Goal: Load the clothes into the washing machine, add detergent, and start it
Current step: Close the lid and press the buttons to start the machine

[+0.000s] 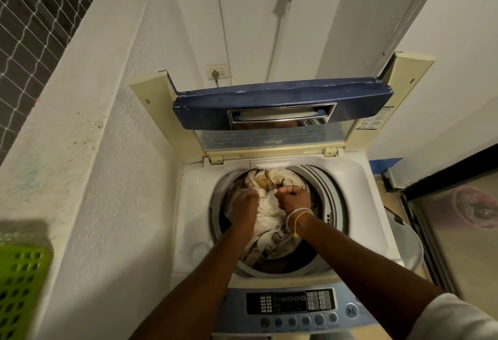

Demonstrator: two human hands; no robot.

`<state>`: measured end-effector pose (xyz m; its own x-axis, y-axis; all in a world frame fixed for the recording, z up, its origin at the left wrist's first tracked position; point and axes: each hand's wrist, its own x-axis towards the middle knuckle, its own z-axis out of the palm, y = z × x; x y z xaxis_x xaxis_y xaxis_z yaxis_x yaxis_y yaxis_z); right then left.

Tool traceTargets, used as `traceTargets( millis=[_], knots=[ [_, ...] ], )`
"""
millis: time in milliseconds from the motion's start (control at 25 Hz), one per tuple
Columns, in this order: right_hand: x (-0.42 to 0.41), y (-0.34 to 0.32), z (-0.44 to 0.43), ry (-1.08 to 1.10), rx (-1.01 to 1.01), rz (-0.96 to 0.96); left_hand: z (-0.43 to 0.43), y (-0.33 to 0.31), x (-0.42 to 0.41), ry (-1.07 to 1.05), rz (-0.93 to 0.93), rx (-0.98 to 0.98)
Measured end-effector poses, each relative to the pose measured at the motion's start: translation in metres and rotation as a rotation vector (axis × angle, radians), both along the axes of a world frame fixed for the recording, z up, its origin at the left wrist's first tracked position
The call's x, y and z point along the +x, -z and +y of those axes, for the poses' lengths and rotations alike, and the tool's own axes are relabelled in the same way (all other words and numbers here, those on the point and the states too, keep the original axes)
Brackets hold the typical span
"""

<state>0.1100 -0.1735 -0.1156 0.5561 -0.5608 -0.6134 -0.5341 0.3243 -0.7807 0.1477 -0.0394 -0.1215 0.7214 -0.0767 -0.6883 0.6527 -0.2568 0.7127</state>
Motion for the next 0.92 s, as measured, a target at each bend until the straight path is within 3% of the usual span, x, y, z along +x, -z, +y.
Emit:
traceTargets(
  millis=[160,400,760,920],
  knots=[
    [-0.011,-0.017,0.002,-0.032,-0.087,-0.048,0.004,-0.001,-0.024,0.192,-0.195,0.122],
    [-0.021,-0.052,-0.004,-0.054,-0.144,-0.097,0.006,-0.059,-0.036,0.232,-0.361,0.099],
    [-0.014,-0.141,-0.012,-0.103,-0.164,-0.315,-0.012,-0.149,-0.036,0.103,-0.493,0.118],
    [-0.014,-0.184,-0.020,-0.268,-0.360,-0.407,-0.019,-0.185,-0.042,0.074,-0.584,0.147]
  ],
)
